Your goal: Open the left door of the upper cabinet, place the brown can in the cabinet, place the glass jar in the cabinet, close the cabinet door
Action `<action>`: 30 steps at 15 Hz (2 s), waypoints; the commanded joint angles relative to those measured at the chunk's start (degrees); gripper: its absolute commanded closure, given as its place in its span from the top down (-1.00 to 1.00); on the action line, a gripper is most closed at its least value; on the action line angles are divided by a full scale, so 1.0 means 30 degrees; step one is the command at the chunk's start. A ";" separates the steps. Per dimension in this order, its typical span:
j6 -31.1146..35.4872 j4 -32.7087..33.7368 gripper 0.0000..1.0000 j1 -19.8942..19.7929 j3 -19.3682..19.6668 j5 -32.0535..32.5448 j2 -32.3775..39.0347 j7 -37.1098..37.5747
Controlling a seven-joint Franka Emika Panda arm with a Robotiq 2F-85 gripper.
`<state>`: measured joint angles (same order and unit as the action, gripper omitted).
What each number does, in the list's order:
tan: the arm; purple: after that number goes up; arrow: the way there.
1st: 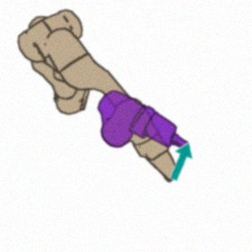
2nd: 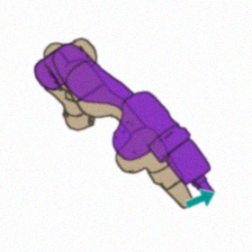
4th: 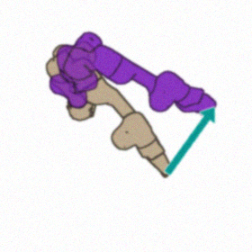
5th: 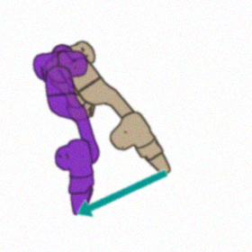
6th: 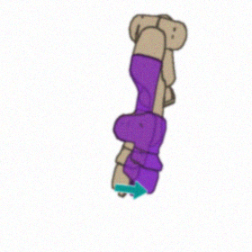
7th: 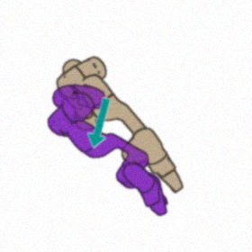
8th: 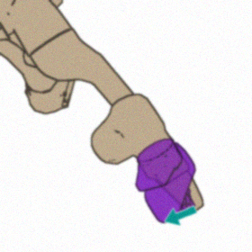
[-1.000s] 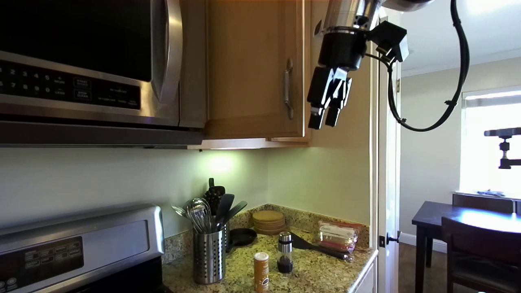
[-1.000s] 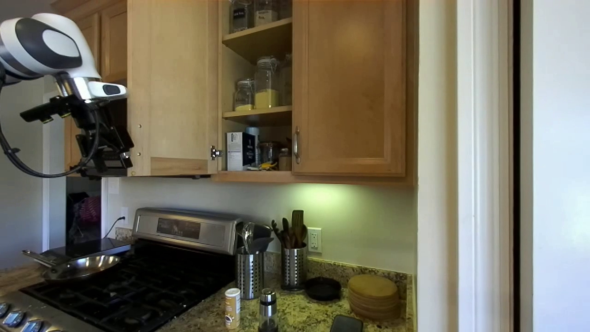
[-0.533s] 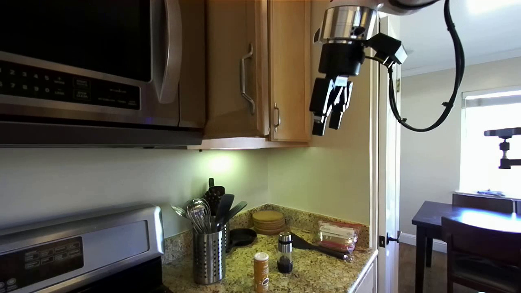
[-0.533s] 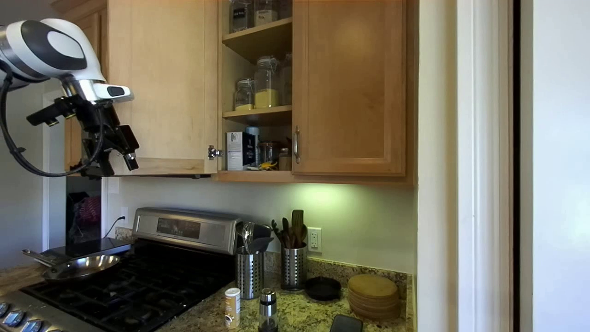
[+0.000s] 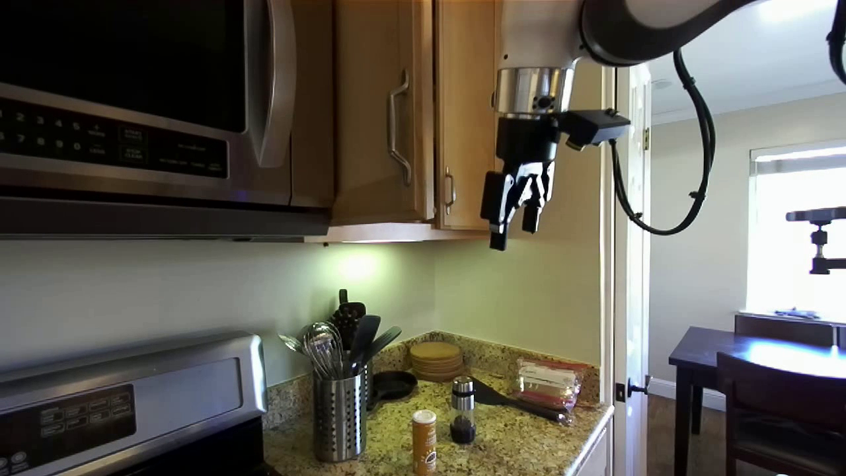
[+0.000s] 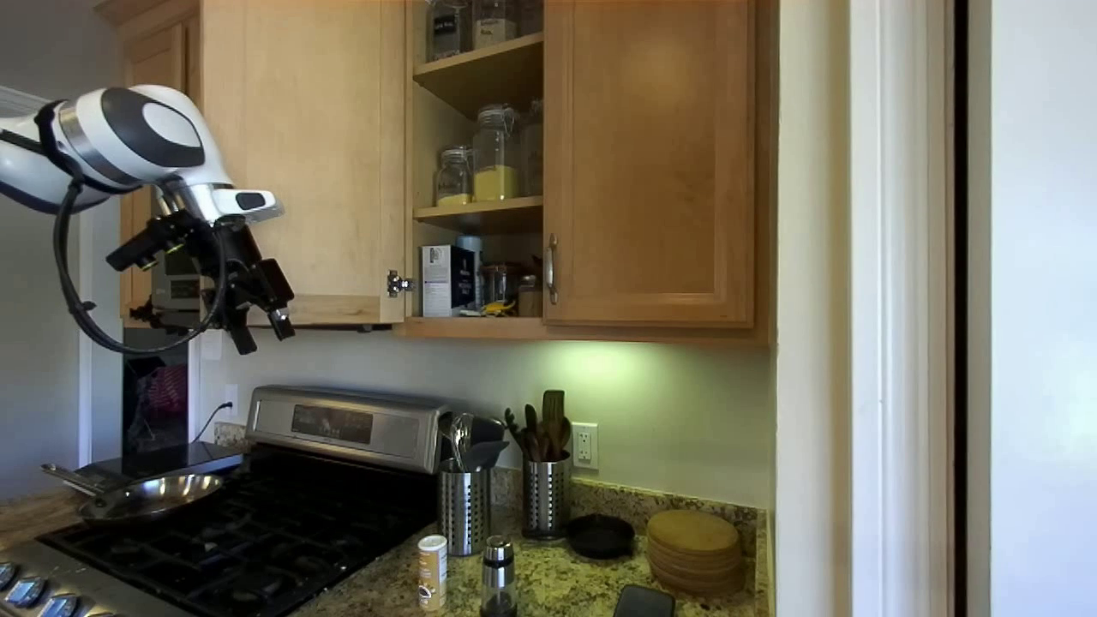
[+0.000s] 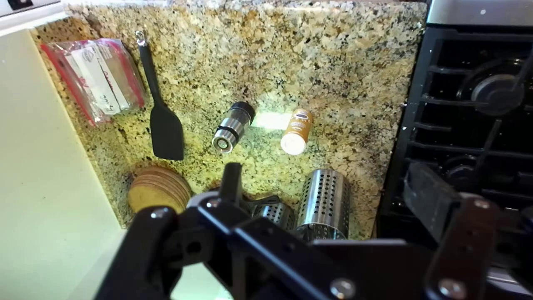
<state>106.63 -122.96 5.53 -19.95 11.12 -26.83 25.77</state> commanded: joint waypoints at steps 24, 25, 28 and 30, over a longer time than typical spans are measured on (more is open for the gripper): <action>1.2177 -0.2687 1.00 0.0041 0.2757 -0.0126 0.7841 -0.2069; 1.2033 -0.2648 1.00 0.0086 0.2792 -0.0077 0.8038 -0.1887; 1.2202 -0.2431 1.00 0.0129 0.3067 0.0106 0.9033 -0.1684; 1.2394 -0.2183 1.00 0.0152 0.3277 0.0416 0.9791 -0.1464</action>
<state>143.33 -131.08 5.23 -11.61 11.40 -0.41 20.38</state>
